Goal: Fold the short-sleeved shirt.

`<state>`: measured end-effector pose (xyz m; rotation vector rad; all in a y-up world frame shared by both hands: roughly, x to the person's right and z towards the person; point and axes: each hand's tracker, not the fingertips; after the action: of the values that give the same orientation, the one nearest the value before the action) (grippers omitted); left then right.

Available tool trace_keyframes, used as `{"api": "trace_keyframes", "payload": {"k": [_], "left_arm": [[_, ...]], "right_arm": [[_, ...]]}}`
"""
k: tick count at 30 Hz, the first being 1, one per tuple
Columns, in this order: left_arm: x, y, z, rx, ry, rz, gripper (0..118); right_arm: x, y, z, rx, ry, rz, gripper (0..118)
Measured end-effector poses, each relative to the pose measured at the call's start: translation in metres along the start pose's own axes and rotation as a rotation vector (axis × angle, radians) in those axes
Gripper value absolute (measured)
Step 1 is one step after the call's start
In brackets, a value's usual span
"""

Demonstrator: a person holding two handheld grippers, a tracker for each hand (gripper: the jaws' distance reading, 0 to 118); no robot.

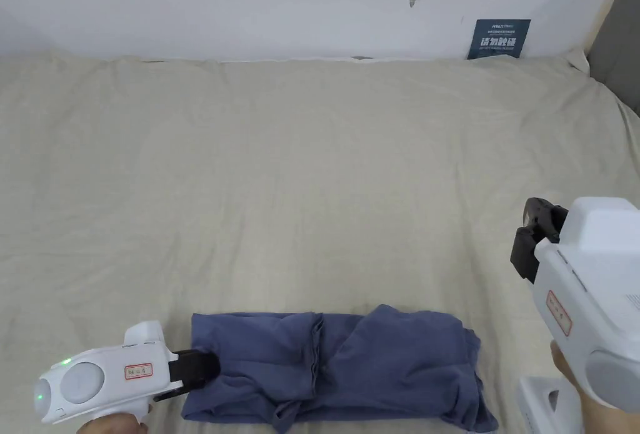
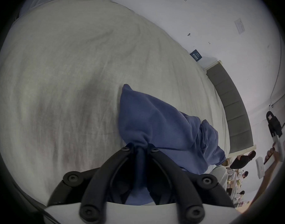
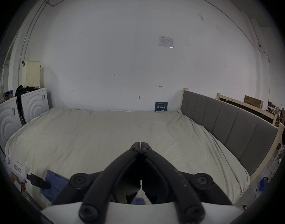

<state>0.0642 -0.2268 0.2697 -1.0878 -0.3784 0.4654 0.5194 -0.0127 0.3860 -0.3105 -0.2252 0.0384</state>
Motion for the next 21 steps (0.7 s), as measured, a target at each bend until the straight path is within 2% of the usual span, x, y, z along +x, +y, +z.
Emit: {"api": "trace_keyframes", "payload": {"k": [3,8,15,17,21], "left_arm": [[0.012,-0.001,0.015,0.054,0.031,-0.062,11],[0.018,0.005,0.057,0.106,0.04,-0.044,9],[0.005,0.01,0.116,0.174,0.196,-0.051,9],[0.017,0.01,0.124,0.183,0.234,-0.091,9],[0.064,0.01,0.12,0.174,0.212,-0.167,9]], "right_arm": [[-0.002,0.002,0.0,-0.001,0.012,0.01,2],[-0.004,0.007,-0.001,0.014,0.026,0.011,2],[-0.007,0.008,0.003,0.031,0.058,-0.005,2],[-0.006,0.008,0.005,0.034,0.061,-0.001,2],[-0.001,0.008,0.006,0.041,0.063,-0.009,2]]}}
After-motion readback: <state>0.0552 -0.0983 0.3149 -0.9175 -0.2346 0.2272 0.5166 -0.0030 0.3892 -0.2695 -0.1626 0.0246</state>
